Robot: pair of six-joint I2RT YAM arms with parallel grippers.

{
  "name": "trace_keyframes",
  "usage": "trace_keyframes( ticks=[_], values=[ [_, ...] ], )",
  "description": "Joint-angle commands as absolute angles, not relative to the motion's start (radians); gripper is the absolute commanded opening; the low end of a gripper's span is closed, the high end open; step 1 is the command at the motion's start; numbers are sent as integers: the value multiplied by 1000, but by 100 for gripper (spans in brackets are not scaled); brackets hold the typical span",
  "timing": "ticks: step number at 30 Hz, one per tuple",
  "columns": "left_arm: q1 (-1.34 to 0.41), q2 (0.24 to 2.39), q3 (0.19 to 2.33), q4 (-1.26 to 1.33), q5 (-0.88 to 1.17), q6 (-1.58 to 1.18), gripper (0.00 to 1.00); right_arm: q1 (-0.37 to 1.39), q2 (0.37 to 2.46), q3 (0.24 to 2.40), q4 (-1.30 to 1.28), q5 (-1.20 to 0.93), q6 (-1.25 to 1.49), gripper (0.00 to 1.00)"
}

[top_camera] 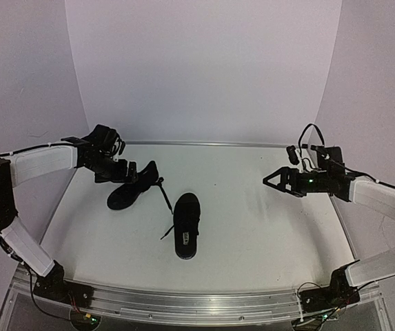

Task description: Tie the shoes

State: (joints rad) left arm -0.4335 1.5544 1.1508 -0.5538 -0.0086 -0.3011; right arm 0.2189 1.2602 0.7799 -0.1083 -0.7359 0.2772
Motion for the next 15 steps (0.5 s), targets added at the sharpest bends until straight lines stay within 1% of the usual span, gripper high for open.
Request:
trace_keyframes(
  ticks=[1,7,12,15],
  values=[
    [-436,1677,1319,-544,-82,-195,99,277,1233,810,-107,-714,295,98],
    [-436,1903,1552,-618,-43,-80,99,280,1174,777,-107,-709,322,98],
    [-436,2017,1626,-636,-104,-53,98,279,1168,756,-102,-711,334,98],
    [-436,2075,1641,-648,-167,-44,95,279,1169,745,-84,-730,354,98]
  ],
)
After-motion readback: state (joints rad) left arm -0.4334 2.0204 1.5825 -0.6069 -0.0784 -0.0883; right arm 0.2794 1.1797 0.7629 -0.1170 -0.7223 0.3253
